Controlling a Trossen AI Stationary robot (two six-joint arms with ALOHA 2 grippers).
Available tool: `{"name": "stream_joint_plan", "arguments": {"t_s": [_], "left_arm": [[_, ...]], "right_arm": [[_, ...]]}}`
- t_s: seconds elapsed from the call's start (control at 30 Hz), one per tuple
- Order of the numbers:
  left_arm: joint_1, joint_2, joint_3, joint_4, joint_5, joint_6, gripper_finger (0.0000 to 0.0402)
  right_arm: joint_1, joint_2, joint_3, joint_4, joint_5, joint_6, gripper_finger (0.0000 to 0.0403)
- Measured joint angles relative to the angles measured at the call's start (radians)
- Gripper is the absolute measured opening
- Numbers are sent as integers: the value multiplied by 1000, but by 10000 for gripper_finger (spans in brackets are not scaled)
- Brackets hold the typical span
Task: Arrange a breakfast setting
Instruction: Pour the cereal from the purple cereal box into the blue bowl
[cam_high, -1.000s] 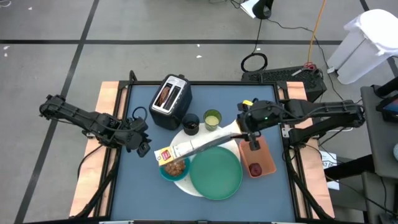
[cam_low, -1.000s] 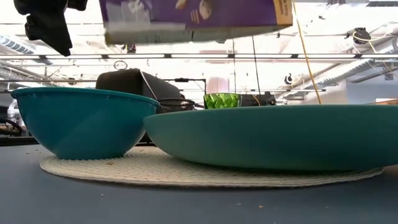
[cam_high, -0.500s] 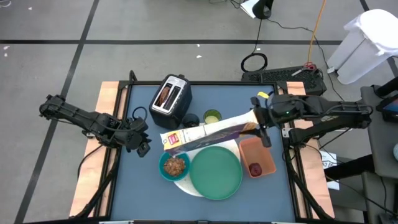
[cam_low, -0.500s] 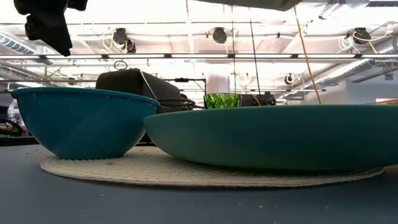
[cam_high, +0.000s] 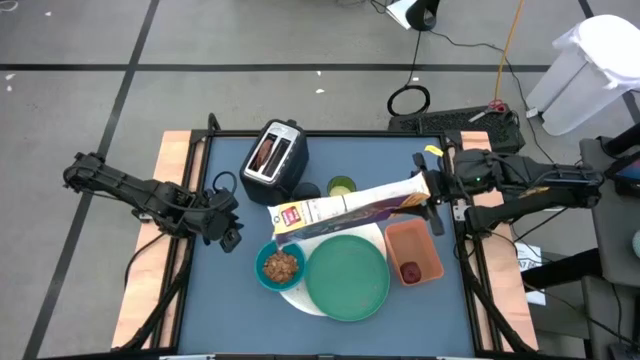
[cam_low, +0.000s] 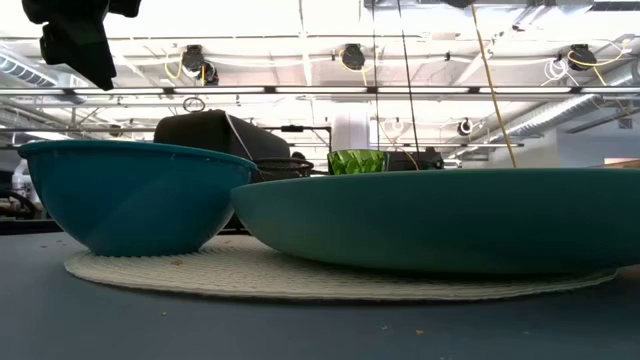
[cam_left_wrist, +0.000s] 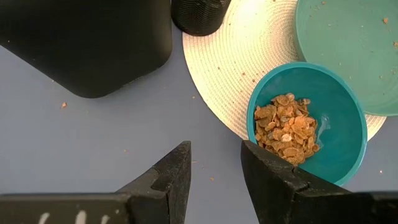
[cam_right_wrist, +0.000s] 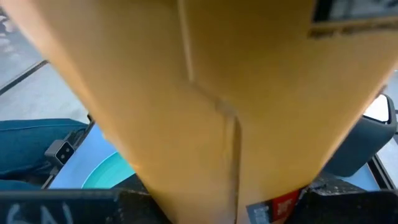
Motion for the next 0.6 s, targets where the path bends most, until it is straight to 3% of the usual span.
{"name": "stream_joint_plan", "arguments": {"t_s": [0.27,0.6], "left_arm": [[0,0,0,7,0,-7,145],[0,1,0,230,0,146,145]], "right_arm": [[0,-130,-248,298,0,41,167],[-1,-207,-582,943,-3,53,167]]}}
